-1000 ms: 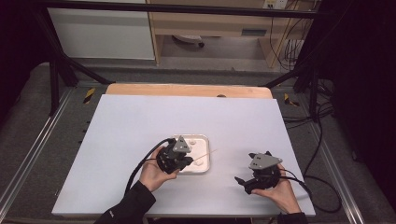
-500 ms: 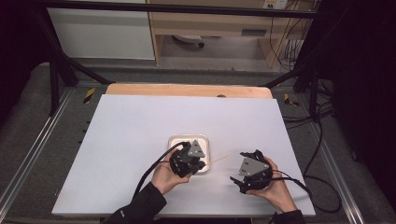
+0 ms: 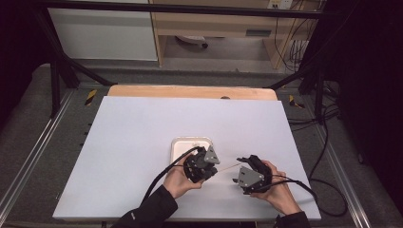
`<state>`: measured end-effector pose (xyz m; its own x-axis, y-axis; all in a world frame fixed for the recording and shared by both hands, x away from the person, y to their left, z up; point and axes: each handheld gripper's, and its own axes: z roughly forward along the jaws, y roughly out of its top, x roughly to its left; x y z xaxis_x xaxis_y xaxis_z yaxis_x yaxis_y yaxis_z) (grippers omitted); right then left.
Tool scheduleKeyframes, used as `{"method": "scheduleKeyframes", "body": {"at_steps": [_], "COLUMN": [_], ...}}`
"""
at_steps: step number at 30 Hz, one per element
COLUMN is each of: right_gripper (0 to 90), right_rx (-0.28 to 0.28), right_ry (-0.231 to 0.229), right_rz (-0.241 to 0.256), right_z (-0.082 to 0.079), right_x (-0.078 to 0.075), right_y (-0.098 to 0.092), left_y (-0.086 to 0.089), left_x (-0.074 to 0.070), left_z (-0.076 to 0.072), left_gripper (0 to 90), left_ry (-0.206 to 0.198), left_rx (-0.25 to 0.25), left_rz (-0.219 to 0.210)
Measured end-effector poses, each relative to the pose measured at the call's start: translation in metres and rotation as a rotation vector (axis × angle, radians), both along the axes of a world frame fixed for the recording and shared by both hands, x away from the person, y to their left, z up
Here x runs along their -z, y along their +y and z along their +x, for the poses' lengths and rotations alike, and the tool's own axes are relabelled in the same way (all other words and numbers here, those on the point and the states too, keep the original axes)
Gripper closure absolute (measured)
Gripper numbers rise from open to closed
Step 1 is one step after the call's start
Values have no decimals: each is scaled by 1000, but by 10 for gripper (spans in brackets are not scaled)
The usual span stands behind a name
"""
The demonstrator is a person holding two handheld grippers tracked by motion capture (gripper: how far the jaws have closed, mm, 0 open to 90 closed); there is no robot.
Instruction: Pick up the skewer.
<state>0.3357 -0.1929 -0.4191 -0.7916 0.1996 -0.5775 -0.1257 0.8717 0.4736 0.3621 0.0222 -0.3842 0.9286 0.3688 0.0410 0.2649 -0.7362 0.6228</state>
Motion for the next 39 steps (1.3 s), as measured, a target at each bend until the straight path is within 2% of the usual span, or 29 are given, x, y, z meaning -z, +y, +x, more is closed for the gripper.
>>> {"method": "scheduleKeyframes", "body": {"at_steps": [6,9,15,17,23,29,32,39], "right_gripper": [412,458,526,573,664,756,793,872], "right_rx": [-80,-106,-137,-175,-222,-245,-238,-245], "right_ry": [-48,-71,-88,-116,-136,-142,-129,-136], "right_rz": [-54,-80,-119,-145,-165,-203,-219,-231], "right_z": [-1,-1,0,-1,-2,-1,-1,-1], "right_x": [-1,-2,-1,-1,0,1,3,3], "right_y": [3,6,7,8,10,12,12,12], "left_y": [-7,-10,-16,-17,-19,-20,-20,-21], "left_x": [1,-2,-7,-7,-6,-5,-5,-4], "left_z": [0,-1,-4,-4,-4,-4,-4,-4], "left_gripper": [888,888,888,888,888,888,888,888], "left_ry": [5,2,-1,1,5,12,14,19], "left_rx": [13,28,46,47,54,58,60,64], "left_rz": [5,7,11,16,25,26,28,30]}}
